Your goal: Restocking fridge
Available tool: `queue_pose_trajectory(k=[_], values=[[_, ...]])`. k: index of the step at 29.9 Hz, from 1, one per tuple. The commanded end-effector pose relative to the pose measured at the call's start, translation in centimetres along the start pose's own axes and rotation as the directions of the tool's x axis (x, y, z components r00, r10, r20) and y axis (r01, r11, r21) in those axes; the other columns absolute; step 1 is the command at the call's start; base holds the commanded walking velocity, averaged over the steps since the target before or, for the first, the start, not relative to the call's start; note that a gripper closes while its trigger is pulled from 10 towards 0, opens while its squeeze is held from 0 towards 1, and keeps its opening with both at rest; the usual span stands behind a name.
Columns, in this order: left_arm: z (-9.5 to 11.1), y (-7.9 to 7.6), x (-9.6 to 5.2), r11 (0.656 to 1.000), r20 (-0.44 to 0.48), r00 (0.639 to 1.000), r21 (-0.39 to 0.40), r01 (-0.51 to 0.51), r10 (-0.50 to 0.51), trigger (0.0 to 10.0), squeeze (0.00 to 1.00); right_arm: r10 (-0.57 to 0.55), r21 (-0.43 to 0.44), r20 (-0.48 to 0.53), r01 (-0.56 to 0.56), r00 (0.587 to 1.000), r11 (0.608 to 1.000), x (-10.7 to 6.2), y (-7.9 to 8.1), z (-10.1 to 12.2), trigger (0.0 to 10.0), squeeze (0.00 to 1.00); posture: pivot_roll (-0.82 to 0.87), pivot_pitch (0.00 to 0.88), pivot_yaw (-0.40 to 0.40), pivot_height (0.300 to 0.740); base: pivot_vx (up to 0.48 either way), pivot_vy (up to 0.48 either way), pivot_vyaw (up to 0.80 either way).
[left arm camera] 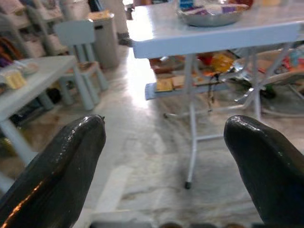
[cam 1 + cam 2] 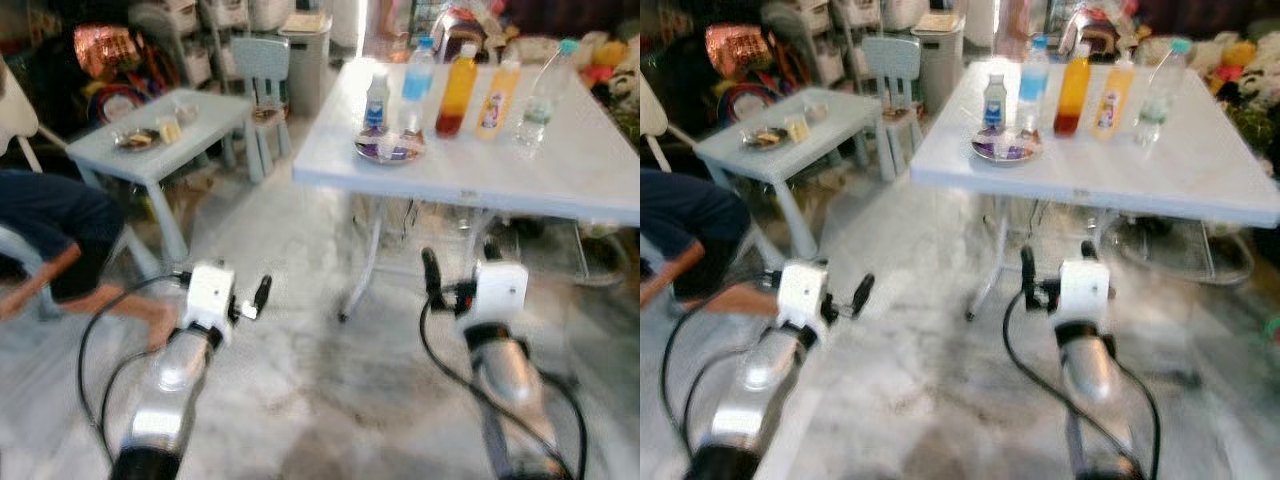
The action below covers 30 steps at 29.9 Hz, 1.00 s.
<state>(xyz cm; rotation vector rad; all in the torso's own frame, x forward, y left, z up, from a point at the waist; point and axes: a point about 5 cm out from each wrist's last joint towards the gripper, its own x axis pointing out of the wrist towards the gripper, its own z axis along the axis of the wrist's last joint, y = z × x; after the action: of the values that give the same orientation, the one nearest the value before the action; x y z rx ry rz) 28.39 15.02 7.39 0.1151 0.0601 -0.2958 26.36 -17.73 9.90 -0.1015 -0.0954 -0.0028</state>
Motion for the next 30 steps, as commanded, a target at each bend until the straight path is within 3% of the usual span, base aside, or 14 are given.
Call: queue_pose_trajectory(k=[1, 15, 24, 30], values=[[0.5, -0.1, 0.1, 1.0, 0.016, 1.0, 0.01, 0.008, -0.008, 10.0, 0.0, 0.009, -0.008, 0.035, -0.009, 0.999, 1.0, 0.8, 0.1, 0.9, 10.0, 0.0, -0.06, 0.0, 0.028, 0.74, 0.349, 0.3, 0.0], [-0.1, 0.2, -0.4, 1.0, 0.007, 1.0, 0.007, -0.02, 0.02, 10.0, 0.0, 0.067, -0.016, 0.045, -0.066, 0.997, 0.998, 1.4, 0.9, 1.2, 10.0, 0.0, -0.05, 0.0, 0.001, 0.74, 0.377, 0.291, 0.0], [0.2, -0.2, -0.2, 1.0, 0.018, 1.0, 0.012, -0.011, 0.011, 10.0, 0.0, 0.09, -0.024, 0.048, -0.089, 0.995, 0.996, 1.4, 1.3, 1.3, 10.0, 0.0, -0.04, 0.0, -0.005, 0.74, 0.385, 0.285, 0.7], [0.2, -0.4, -0.3, 1.0, 0.021, 1.0, 0.015, -0.01, 0.01, 10.0, 0.0, 0.096, -0.02, 0.042, -0.095, 0.995, 0.995, 1.6, 1.3, 1.1, 10.0, 0.0, -0.03, 0.0, -0.007, 0.74, 0.386, 0.286, 0.15]])
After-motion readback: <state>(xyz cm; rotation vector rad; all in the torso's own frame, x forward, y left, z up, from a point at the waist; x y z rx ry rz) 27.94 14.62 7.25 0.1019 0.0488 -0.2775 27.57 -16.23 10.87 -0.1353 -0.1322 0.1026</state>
